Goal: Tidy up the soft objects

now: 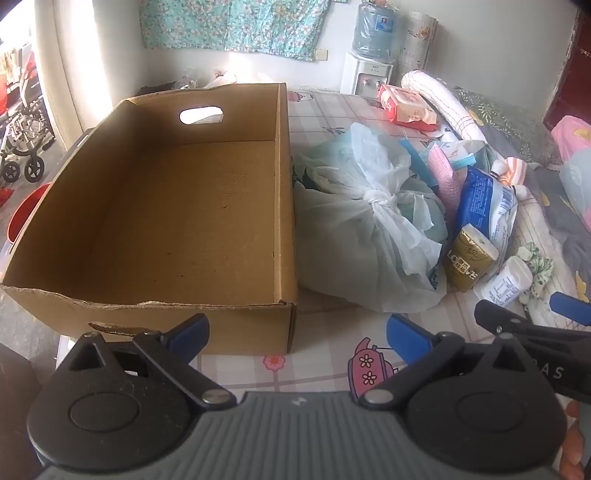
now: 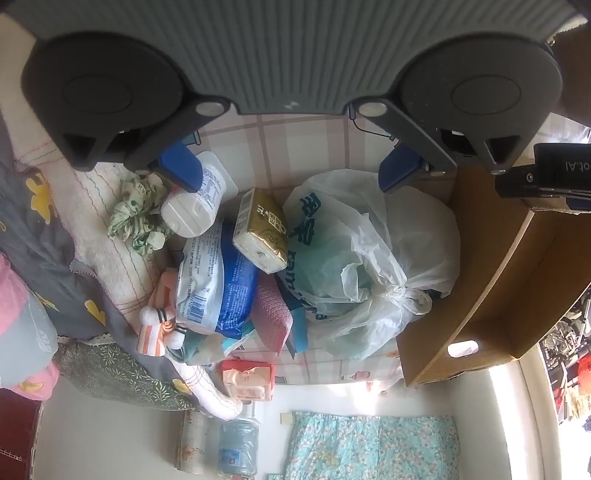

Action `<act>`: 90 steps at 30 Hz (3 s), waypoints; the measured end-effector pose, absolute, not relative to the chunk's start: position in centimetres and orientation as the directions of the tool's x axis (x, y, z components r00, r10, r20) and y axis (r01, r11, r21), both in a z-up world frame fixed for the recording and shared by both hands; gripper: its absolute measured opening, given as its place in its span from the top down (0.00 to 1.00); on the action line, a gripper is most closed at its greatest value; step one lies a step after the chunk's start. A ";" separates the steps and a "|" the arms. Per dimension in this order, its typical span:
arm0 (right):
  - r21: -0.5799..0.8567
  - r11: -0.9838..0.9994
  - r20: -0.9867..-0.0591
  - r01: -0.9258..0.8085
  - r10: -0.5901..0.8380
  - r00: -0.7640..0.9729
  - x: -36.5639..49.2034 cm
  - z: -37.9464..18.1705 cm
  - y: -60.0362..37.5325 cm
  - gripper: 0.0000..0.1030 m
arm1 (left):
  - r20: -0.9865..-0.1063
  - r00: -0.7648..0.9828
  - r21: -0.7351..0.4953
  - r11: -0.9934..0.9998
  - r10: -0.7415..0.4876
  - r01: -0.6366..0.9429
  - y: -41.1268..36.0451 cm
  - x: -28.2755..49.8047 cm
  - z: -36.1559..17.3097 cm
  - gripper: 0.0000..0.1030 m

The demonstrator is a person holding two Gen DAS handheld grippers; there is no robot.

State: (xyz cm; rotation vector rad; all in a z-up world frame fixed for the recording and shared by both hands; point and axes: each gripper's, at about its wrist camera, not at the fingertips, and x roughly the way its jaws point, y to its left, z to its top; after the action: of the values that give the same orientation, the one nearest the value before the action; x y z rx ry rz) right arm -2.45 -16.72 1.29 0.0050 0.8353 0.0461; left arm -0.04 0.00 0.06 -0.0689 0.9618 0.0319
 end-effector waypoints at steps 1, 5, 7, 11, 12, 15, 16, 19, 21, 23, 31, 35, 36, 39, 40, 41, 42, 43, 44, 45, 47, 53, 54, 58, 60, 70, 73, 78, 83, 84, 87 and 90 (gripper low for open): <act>0.026 0.999 -0.743 -0.040 0.047 0.668 -2.4 1.3 -16.7 0.01 | -0.821 0.571 -0.046 0.997 -0.005 -0.058 0.0 0.0 0.1 0.00; 0.006 0.999 -0.751 -0.047 0.036 0.659 -2.1 1.3 -16.8 0.01 | -0.825 0.564 -0.061 0.997 -0.019 -0.054 0.1 -0.2 0.0 0.00; 0.006 0.999 -0.755 -0.047 0.036 0.655 -2.0 1.3 -16.9 0.01 | -0.833 0.553 -0.069 0.996 -0.023 -0.062 0.3 -0.2 -0.1 0.00; 0.017 0.999 -0.762 -0.044 0.041 0.647 -1.8 1.3 -17.3 0.01 | -0.841 0.540 -0.063 0.995 -0.009 -0.082 -0.1 0.1 -0.6 0.01; 0.019 0.999 -0.763 -0.043 0.043 0.645 -1.8 1.3 -17.3 0.01 | -0.842 0.539 -0.060 0.995 -0.007 -0.081 -0.2 0.1 -0.6 0.01; 0.015 0.999 -0.772 -0.051 0.044 0.635 -1.6 1.2 -17.0 0.01 | -0.847 0.531 -0.056 0.996 -0.008 -0.074 -0.3 0.2 -0.8 0.01; 0.015 0.999 -0.772 -0.052 0.044 0.634 -1.6 1.1 -17.0 0.01 | -0.848 0.529 -0.055 0.996 -0.009 -0.071 -0.3 0.2 -0.8 0.00; 0.012 0.999 -0.775 -0.052 0.042 0.631 -1.5 1.1 -17.0 0.01 | -0.850 0.526 -0.054 0.996 -0.011 -0.067 -0.4 0.3 -0.9 0.01; 0.012 0.999 -0.776 -0.051 0.041 0.630 -1.5 1.1 -17.0 0.01 | -0.850 0.527 -0.054 0.996 -0.010 -0.068 -0.4 0.3 -0.9 0.00; 0.012 0.999 -0.775 -0.049 0.040 0.630 -1.5 1.1 -17.1 0.01 | -0.850 0.527 -0.056 0.996 -0.010 -0.070 -0.4 0.3 -0.9 0.01; 0.011 0.999 -0.775 -0.047 0.038 0.631 -1.6 1.1 -17.2 0.01 | -0.853 0.522 -0.055 0.996 -0.012 -0.067 -0.5 0.4 -1.0 0.01; 0.014 0.999 -0.776 -0.048 0.041 0.629 -1.5 1.1 -17.2 0.01 | -0.853 0.522 -0.053 0.996 -0.011 -0.067 -0.6 0.3 -1.1 0.01; 0.014 0.999 -0.776 -0.048 0.042 0.629 -1.5 1.1 -17.3 0.01 | -0.853 0.522 -0.052 0.996 -0.009 -0.067 -0.7 0.3 -1.1 0.01; 0.016 0.999 -0.776 -0.047 0.043 0.629 -1.6 1.0 -17.3 0.01 | -0.854 0.520 -0.051 0.996 -0.009 -0.068 -0.7 0.3 -1.1 0.01; 0.016 0.999 -0.777 -0.048 0.043 0.628 -1.5 1.0 -17.2 0.01 | -0.854 0.520 -0.052 0.996 -0.009 -0.068 -0.7 0.3 -1.1 0.01; 0.016 0.999 -0.777 -0.048 0.042 0.628 -1.5 1.0 -17.2 0.01 | -0.855 0.519 -0.052 0.996 -0.008 -0.070 -0.7 0.2 -1.1 0.00; 0.016 0.999 -0.777 -0.048 0.042 0.628 -1.6 1.0 -17.2 0.01 | -0.855 0.518 -0.053 0.996 -0.008 -0.071 -0.7 0.2 -1.1 0.01; 0.016 0.999 -0.777 -0.048 0.043 0.628 -1.6 1.0 -17.2 0.01 | -0.855 0.518 -0.053 0.996 -0.008 -0.072 -0.6 0.2 -1.1 0.01; 0.017 0.999 -0.778 -0.049 0.043 0.627 -1.5 1.0 -17.2 0.01 | -0.855 0.518 -0.053 0.996 -0.007 -0.073 -0.6 0.2 -1.2 0.01; 0.017 0.999 -0.778 -0.049 0.044 0.627 -1.5 1.0 -17.2 0.01 | -0.855 0.519 -0.052 0.996 -0.007 -0.073 -0.6 0.2 -1.1 0.01; 0.018 0.999 -0.779 -0.049 0.045 0.625 -1.5 1.0 -17.1 0.01 | -0.855 0.518 -0.052 0.996 -0.007 -0.073 -0.6 0.2 -1.2 0.00; 0.023 0.999 -0.781 -0.047 0.047 0.623 -1.4 0.9 -17.2 0.01 | -0.857 0.516 -0.053 0.996 -0.007 -0.074 -0.6 0.2 -1.2 0.01; 0.023 0.999 -0.781 -0.047 0.048 0.623 -1.5 0.9 -17.2 0.01 | -0.857 0.515 -0.053 0.996 -0.007 -0.074 -0.6 0.2 -1.2 0.01; 0.026 0.999 -0.782 -0.047 0.050 0.621 -1.4 0.9 -17.3 0.01 | -0.858 0.514 -0.051 0.996 -0.007 -0.072 -0.7 0.2 -1.3 0.01; 0.026 0.999 -0.782 -0.047 0.050 0.621 -1.4 0.9 -17.3 0.01 | -0.859 0.513 -0.050 0.996 -0.007 -0.071 -0.8 0.3 -1.2 0.01; 0.027 0.999 -0.782 -0.047 0.051 0.621 -1.4 0.9 -17.3 0.01 | -0.859 0.512 -0.049 0.996 -0.007 -0.070 -0.9 0.3 -1.3 0.01; 0.027 0.999 -0.782 -0.046 0.050 0.621 -1.4 0.9 -17.3 0.01 | -0.859 0.512 -0.049 0.996 -0.006 -0.070 -0.9 0.3 -1.3 0.00; 0.029 0.999 -0.783 -0.046 0.051 0.620 -1.3 0.8 -17.3 0.01 | -0.859 0.511 -0.048 0.996 -0.006 -0.069 -1.0 0.3 -1.3 0.00; 0.030 0.999 -0.783 -0.045 0.051 0.620 -1.3 0.8 -17.4 0.01 | -0.862 0.507 -0.046 0.997 -0.006 -0.066 -1.2 0.4 -1.5 0.01; 0.031 0.999 -0.783 -0.045 0.052 0.620 -1.3 0.8 -17.4 0.01 | -0.862 0.506 -0.046 0.997 -0.006 -0.066 -1.1 0.4 -1.4 0.01; 0.034 0.998 -0.784 -0.043 0.053 0.619 -1.3 0.7 -17.5 0.01 | -0.863 0.505 -0.044 0.997 -0.005 -0.065 -1.2 0.4 -1.5 0.00; 0.039 0.998 -0.784 -0.042 0.057 0.618 -1.3 0.5 -17.6 0.01 | -0.865 0.501 -0.043 0.997 -0.005 -0.064 -1.2 0.5 -1.6 0.01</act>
State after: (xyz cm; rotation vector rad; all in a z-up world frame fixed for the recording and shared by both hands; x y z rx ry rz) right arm -1.26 -17.63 0.54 0.0171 0.9034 0.0570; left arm 0.53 -1.20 -1.56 -0.0726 1.0455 0.0362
